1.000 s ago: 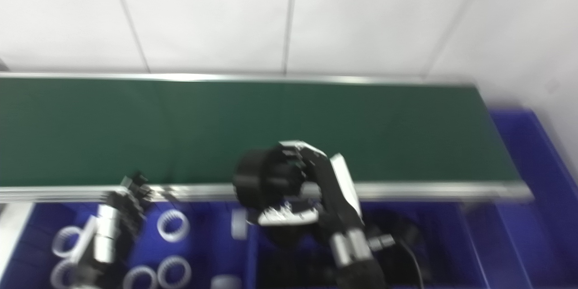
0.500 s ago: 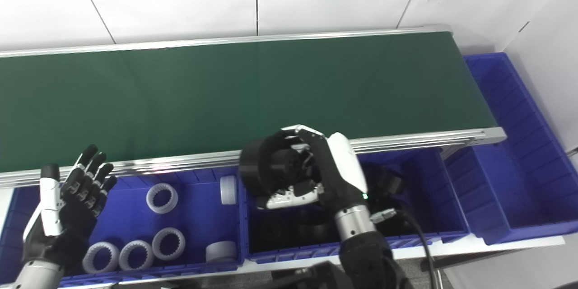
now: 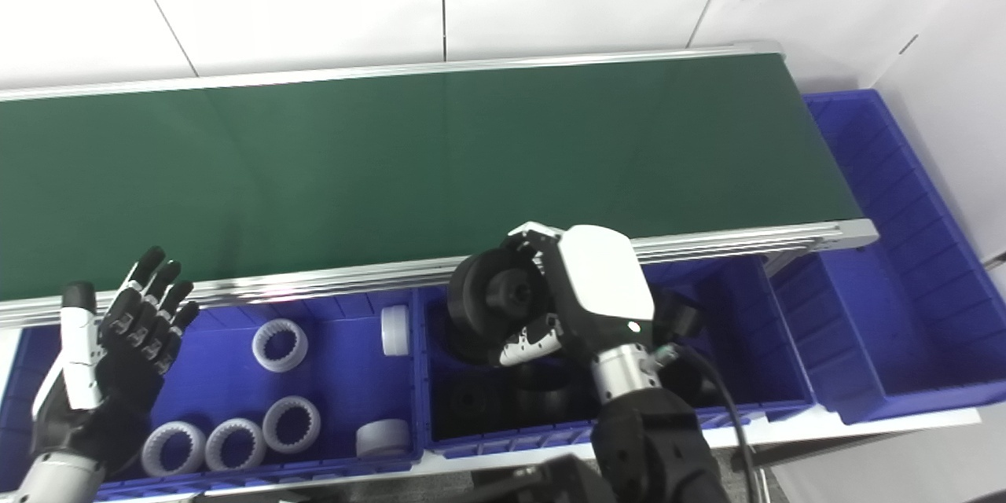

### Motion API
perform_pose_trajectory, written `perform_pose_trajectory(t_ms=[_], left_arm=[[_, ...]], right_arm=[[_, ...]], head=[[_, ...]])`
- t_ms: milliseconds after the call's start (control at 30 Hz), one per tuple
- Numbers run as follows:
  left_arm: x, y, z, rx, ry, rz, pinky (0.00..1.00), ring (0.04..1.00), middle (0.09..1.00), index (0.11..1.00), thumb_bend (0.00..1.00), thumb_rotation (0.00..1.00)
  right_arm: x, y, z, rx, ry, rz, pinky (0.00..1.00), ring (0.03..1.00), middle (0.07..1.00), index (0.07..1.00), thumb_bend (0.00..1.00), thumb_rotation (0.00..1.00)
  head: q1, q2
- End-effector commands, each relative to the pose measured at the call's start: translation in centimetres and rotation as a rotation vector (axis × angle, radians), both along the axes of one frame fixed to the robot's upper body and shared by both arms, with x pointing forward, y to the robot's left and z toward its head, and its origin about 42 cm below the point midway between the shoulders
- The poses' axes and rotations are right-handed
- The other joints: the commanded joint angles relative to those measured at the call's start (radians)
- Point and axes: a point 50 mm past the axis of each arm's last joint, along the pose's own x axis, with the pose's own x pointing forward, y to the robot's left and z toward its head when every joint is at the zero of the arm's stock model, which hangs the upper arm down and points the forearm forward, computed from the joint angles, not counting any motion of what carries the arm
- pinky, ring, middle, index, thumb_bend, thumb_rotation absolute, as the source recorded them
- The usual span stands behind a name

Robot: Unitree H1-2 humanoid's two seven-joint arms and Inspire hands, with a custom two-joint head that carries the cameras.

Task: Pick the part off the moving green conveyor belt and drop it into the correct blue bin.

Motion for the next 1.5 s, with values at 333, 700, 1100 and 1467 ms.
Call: perform_pose_trajectory(t_ms=[333,700,1100,1467], left_arm=[[-0.3,-0.2,1.4,0.001,-0.038,-0.005,1.0,1.0,0.984,1.0,0.59,1.0],[-0.5,-0.9,1.3,-0.005,-0.033,-0.01,1.0,1.0,0.987,1.0,0.61,1.0],[-2.0,-3.6,0.7,0.008,-0.101,-0.003,1.0,0.971,0.97,1.0,0.57,1.0],[-2.9,-7.3,0.3,-0.042,-0.216,0.101,0.99,0.94,0.962,1.0,0.74,0.87]], right_arm=[[-0.8,3.2,2.2,-0.178,0.171,-0.023,1.0,0.993,0.988,0.898,1.0,0.6],[-0.9,3.7,3.1,-0.071,0.132,-0.005,1.0,0.982,0.988,0.917,1.0,0.67],[-3.4,4.1,1.4,0.814,-0.135,-0.186,0.7,0.832,0.849,0.84,0.85,0.92],[-6.0,6.5,-5.2,1.49,-0.303,-0.445,0.78,0.802,0.82,0.773,0.75,0.94]], head=[[0.011,0.002],[0.033,-0.004],[0.362,-0.054],[0.596,-0.167]])
